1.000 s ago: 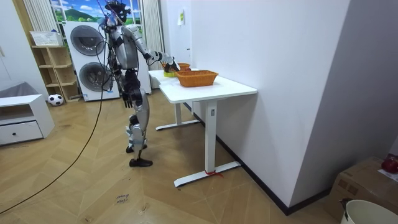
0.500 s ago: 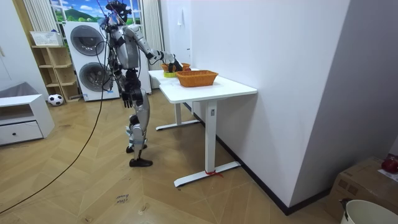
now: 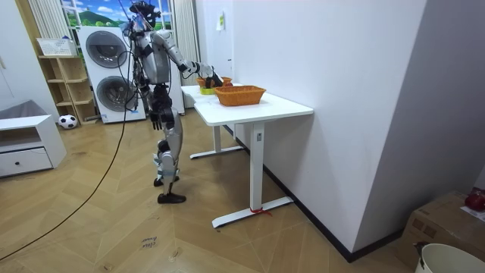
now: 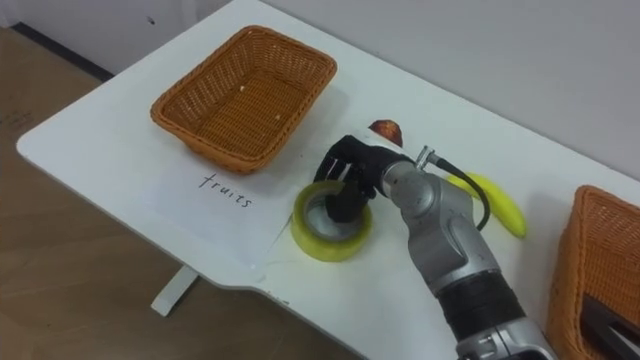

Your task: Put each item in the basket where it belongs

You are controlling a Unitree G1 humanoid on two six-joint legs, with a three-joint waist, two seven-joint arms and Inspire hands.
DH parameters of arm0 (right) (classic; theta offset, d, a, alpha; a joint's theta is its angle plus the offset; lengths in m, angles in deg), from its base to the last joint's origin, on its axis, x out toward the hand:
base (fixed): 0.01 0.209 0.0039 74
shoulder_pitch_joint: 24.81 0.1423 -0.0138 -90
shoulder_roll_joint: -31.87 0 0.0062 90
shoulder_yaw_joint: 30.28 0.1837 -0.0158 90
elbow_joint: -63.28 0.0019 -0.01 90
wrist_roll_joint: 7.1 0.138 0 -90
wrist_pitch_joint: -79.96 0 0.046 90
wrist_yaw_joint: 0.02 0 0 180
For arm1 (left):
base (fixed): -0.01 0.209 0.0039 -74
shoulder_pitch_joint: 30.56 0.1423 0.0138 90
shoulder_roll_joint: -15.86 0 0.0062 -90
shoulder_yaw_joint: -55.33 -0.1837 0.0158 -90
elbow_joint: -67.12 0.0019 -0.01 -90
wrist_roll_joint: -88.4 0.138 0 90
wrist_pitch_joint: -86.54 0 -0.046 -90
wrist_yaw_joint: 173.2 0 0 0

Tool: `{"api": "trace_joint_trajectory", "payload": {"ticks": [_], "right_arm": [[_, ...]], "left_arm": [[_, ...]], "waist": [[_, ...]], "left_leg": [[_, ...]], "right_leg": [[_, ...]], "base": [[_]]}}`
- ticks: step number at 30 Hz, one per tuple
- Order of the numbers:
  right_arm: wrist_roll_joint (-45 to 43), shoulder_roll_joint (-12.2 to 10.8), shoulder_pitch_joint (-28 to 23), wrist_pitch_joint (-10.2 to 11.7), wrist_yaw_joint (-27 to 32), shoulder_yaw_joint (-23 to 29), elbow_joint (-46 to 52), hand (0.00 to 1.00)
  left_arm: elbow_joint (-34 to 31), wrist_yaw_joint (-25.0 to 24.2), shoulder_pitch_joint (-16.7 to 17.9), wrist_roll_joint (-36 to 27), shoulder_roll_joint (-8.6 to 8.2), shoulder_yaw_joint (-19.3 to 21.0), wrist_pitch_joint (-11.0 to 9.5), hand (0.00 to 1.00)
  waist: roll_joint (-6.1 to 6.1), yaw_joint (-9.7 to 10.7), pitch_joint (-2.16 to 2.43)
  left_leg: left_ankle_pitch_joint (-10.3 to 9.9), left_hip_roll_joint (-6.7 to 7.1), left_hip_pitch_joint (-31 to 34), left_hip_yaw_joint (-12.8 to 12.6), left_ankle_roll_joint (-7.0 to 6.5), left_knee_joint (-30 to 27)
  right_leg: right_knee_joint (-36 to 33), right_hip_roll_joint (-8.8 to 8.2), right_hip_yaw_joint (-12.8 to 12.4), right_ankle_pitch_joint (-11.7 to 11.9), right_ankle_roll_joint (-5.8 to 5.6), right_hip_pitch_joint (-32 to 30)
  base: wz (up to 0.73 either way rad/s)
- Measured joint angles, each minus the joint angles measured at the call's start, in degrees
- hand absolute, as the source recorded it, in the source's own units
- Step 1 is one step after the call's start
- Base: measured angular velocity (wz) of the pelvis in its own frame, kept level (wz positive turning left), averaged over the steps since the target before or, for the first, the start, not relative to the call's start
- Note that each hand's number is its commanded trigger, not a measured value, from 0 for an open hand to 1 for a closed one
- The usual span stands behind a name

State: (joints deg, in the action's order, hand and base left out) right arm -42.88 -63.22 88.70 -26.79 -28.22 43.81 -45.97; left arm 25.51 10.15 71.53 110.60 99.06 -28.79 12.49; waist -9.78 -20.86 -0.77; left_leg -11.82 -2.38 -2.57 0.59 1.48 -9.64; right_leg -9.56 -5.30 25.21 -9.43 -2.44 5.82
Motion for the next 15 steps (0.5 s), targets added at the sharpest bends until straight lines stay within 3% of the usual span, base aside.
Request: {"api": "trace_joint_trajectory", "payload": {"ticks": [10, 15], "right_arm": [[1.1, 0.2, -0.4, -0.1, 0.3, -0.3, 0.6, 1.0], [2.7, 0.7, -1.2, 1.6, 2.4, -0.3, 1.3, 1.0]], "left_arm": [[-0.3, 1.6, -0.4, -0.4, -0.02, -0.6, -0.1, 0.0], [0.0, 4.1, -0.1, -4.4, 0.3, -1.8, -1.5, 0.0]], "waist": [[0.18, 0.3, 0.07], [0.58, 0.8, -0.17]], "left_leg": [[0.0, 0.05, -0.2, 0.2, 0.02, -0.1], [0.0, 0.11, -0.2, -0.1, 0.01, -0.1]], "right_leg": [[0.9, 0.2, -0.3, 0.0, 0.0, 0.5], [0.9, 0.33, -3.7, 0.0, 0.0, 0.3]], "base": [[0.01], [-0.02]]}}
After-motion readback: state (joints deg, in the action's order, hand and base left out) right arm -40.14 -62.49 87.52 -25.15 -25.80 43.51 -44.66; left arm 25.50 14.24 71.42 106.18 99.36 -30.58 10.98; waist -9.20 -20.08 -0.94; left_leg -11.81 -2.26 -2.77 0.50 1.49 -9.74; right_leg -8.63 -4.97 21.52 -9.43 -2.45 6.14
